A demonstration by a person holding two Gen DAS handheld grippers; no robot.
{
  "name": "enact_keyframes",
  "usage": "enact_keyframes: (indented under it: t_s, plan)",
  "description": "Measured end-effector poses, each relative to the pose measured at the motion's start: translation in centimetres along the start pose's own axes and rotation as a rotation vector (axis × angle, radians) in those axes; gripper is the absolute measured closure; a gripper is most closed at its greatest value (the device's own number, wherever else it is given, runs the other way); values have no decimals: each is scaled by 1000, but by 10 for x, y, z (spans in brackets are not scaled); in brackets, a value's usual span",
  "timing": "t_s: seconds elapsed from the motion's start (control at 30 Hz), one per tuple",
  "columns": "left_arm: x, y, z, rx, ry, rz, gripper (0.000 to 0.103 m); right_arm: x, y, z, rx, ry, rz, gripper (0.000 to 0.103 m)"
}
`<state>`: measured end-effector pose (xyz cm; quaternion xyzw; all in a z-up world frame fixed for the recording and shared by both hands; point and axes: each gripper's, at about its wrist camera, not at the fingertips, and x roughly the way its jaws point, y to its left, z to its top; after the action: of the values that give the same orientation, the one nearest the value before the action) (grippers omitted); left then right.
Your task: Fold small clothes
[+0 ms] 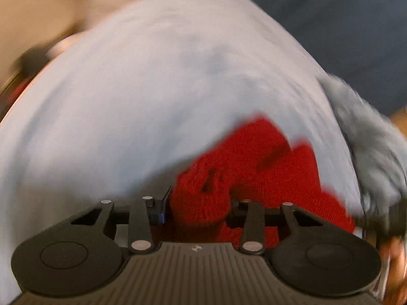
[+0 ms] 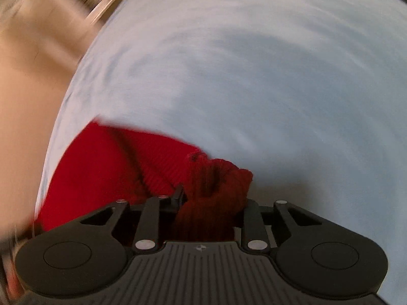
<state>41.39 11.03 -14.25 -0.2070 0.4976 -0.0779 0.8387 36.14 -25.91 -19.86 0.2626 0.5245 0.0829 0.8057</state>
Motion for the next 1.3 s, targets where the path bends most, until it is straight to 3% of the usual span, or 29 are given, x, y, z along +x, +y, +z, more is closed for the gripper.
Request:
enact_keyframes:
  t_s: [0.1,0.13,0.2,0.27,0.33,0.37,0.4,0.47,0.53,0.57,0.6,0.63,0.7,0.73,0.83,0.87,0.9,0.97,1.1,1.3]
  plan:
    - [41,-50,53,200,50,-59,59,-24,-39,-105,358,-129,74,79]
    - [48,-64,58,240,54,-53,59,-28,-39,-133,427,-188,95,79]
    - [48,-80,57,304,45,-8,57,-28,-32,-157,485,-278,85,77]
    - [36,-71,53,275,23,4,53,-25,-21,-149,435,-289,37,73]
    - [15,-57,44,217,-23,-5,38,-30,-19,-133,387,-270,1,67]
    - [4,-49,42,185,-43,-8,20,-34,-20,-127,381,-269,-5,63]
    - [-1,-42,40,152,-48,-21,14,-37,-20,-123,370,-274,-9,54]
    - [-5,-38,31,129,-32,-57,14,-45,-20,-118,331,-296,-30,44]
    - [0,-43,22,175,-30,-41,46,-51,-16,-116,293,-317,-65,43]
    - [8,-47,19,230,-24,30,68,-51,-15,-112,292,-321,-71,43]
    - [17,-48,18,246,-18,110,67,-56,-15,-112,295,-325,-73,42]
    - [23,-38,18,200,4,143,63,-59,-14,-113,294,-326,-78,41]
    - [18,-18,21,60,-1,138,44,-64,-9,-108,259,-331,-104,40]
    - [12,-17,21,47,-16,143,40,-70,-4,-109,212,-340,-119,38]
    - [-29,-33,7,144,-79,172,24,-84,15,-111,92,-358,-150,31]
    - [-47,-39,-1,183,-105,183,8,-94,24,-114,45,-366,-150,30]
    - [-69,-46,-13,217,-149,203,0,-102,31,-116,3,-374,-148,28]
    - [-110,-61,-44,286,-228,228,0,-125,53,-130,-114,-405,-158,22]
    - [-166,-87,-115,305,-251,300,0,-168,94,-174,-296,-505,-203,10]
    - [-198,-116,-204,257,-238,272,0,-195,114,-240,-384,-456,-200,7]
